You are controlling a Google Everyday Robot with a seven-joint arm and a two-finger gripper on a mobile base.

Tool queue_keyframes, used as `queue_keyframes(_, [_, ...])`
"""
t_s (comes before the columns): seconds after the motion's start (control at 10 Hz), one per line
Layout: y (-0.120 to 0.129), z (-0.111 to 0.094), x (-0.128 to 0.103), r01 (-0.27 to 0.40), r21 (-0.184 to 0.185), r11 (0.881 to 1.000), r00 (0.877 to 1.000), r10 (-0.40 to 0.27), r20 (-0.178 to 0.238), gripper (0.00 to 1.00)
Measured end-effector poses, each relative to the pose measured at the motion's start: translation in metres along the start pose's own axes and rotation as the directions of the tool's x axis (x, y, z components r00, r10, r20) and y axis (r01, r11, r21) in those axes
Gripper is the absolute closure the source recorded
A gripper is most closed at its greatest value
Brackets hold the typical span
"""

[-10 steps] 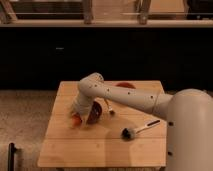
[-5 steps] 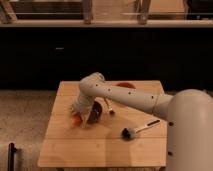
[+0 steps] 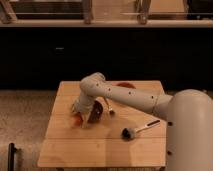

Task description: Place apple in table surface

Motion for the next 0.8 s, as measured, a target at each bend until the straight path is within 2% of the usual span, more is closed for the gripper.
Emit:
queue_keyframes(0.2, [0.001, 0.001, 0.0, 0.004, -0.002, 1.0, 1.0, -0.004, 0.005, 0.95])
queue_keyframes(0.8, [-0.009, 0.017, -0.019, 0.083, -0.052, 0.995, 0.995, -0.08, 0.055, 0.95])
